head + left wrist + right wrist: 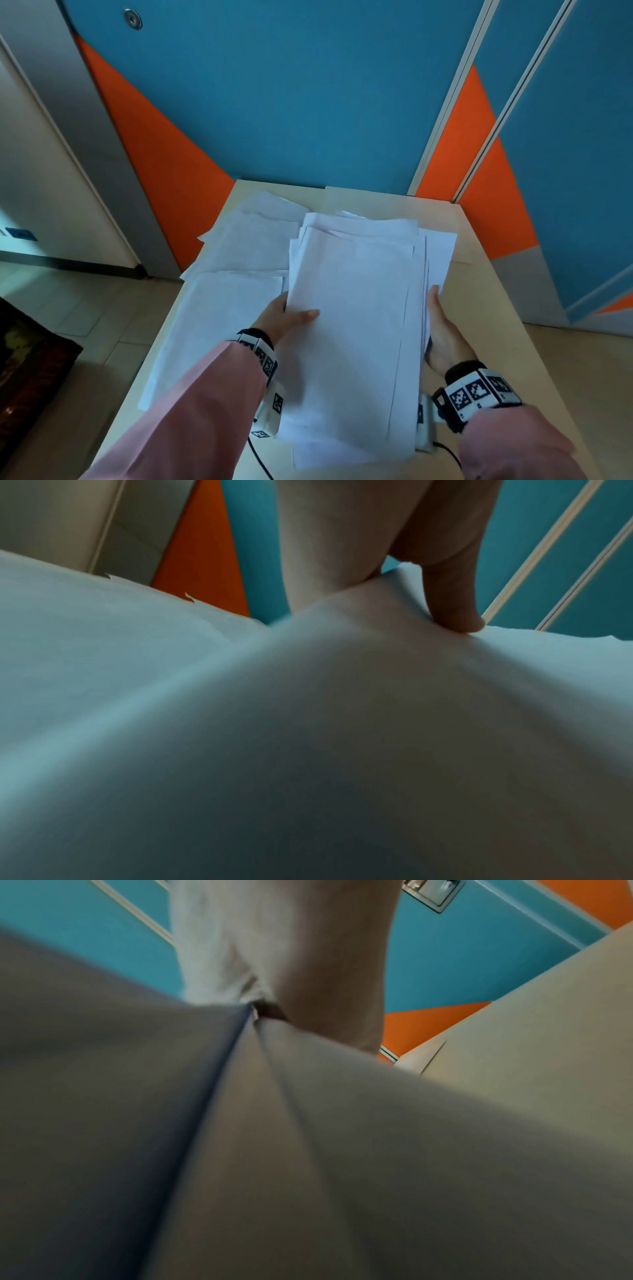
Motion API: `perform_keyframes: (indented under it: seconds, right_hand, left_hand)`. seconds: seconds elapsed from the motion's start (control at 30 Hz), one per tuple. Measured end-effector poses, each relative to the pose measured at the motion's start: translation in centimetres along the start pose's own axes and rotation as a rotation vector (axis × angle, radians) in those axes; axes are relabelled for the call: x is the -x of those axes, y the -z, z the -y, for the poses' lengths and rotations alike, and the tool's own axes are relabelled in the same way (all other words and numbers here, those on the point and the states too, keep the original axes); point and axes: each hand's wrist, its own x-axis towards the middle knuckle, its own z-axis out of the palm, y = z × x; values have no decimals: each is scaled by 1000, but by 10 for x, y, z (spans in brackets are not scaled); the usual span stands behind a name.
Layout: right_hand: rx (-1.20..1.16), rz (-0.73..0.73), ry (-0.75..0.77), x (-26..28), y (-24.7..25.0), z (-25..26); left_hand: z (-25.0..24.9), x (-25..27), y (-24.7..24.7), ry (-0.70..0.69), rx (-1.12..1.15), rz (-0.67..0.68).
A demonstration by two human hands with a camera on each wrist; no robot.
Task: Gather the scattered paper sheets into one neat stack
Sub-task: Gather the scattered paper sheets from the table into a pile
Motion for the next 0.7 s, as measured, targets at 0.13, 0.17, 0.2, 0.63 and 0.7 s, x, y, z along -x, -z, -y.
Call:
perform_keyframes:
  seconds: [0.13,0.17,0.2,0.63,0.7]
  right_hand:
    - [275,8,24,-6,2,-13]
    - [326,-4,23,-8,3,-16]
    - [339,-9,20,-8,3,-16]
    - [219,-163,102,-17,25,10]
    - [220,-146,109,-19,23,8]
  left_hand:
    - [7,-2,-7,-25,25,0]
    - [10,-4,-6,-19,24,-11]
    - [12,-4,-5,-15,25,-19]
    - [45,14,127,498,-725,-885]
    - [45,20,133,586,-791,-885]
